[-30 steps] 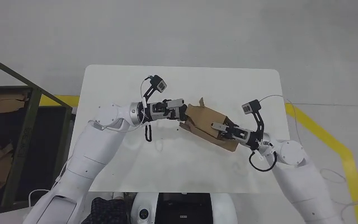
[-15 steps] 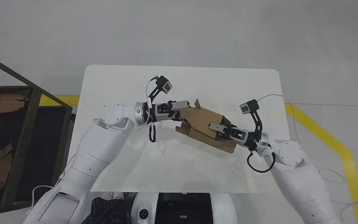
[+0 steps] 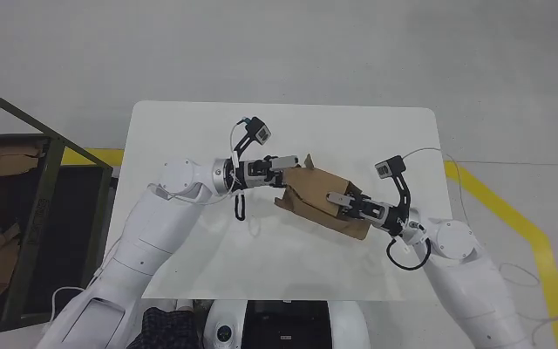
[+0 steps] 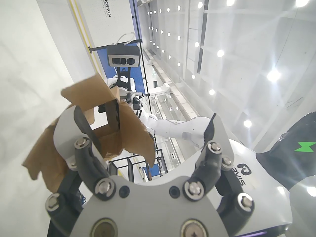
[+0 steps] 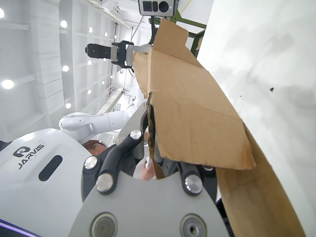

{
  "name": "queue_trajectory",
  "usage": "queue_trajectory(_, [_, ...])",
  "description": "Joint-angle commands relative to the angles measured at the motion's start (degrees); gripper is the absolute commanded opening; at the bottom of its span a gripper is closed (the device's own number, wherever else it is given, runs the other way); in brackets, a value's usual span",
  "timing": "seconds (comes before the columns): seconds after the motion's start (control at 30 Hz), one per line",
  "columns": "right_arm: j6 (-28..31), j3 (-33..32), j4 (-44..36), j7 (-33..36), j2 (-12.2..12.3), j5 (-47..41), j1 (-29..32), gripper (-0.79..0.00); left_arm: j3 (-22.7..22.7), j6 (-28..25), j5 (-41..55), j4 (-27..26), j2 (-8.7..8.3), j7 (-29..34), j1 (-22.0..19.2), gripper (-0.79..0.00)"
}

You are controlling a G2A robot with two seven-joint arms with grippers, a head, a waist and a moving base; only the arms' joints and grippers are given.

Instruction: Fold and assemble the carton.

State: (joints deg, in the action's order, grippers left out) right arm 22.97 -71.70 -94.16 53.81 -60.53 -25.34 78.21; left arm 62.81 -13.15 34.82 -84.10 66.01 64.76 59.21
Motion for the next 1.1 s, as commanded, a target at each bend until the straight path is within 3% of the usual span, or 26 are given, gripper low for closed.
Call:
queue_trajectory(0.0, [-0.1,-0.2,0.4,-0.6,0.0,0.3,0.0,-0.785,0.1,0.0,0.1,-0.2,-0.03,0.3,0.1,0.000])
queue_trajectory(0.3, [-0.2,-1.6,2.2,-3.7,0.0,1.6,-0.1,-0.785,1.1,1.1,0.3,-2.2,-0.37,1.0,1.8,0.000])
queue_trajectory(0.6, [-0.4,-2.0,2.4,-5.4,0.0,2.4,-0.2,-0.785,-0.8,1.2,1.3,-1.3,0.01,0.9,2.9,0.000])
queue_trajectory(0.87, [0.1,-2.8,1.7,-2.9,0.2,2.1,0.4,-0.785,3.0,-0.2,0.8,-2.2,-0.50,-1.0,2.4,0.000])
queue_trajectory(1.07, [0.2,-2.5,0.0,-0.8,0.3,1.4,1.0,-0.785,3.4,-0.3,-0.4,-1.7,-0.47,-2.7,1.7,0.000])
